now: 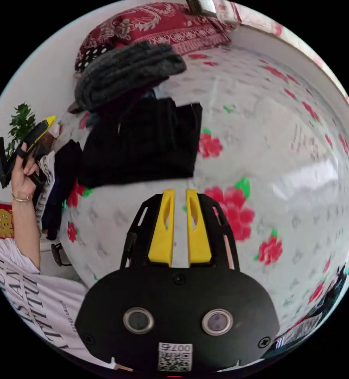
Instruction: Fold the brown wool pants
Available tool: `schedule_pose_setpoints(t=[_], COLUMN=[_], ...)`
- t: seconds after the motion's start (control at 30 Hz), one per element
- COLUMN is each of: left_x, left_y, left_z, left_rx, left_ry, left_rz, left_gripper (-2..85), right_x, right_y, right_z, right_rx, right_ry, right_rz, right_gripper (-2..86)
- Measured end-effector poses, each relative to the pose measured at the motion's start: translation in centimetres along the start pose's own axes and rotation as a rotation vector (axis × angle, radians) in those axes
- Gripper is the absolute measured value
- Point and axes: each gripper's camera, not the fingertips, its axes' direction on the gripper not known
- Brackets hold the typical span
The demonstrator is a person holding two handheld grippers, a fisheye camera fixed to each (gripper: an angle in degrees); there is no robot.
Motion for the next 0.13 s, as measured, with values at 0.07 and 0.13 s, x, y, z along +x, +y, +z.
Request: schedule_pose_setpoints(t=[0.07, 0.13], left_x=[5.5, 9.5], left_y=[5.1, 9.5], left_z=[3.7, 5.7], left_rx=[-0.239, -0.41], left_ry=[0.171, 0.296], left_rz=[0.149, 0.238], left_gripper=[2.9, 0.3], right_x=[2.0, 3.7], right_y=[6.8, 15.0], right_z=[0.5, -0.2], right_rx=[-0.109, -0.215], right_ry=[-0.013, 0.023], right_rz=[0.085, 0.182], right_gripper=[4.0, 4.0])
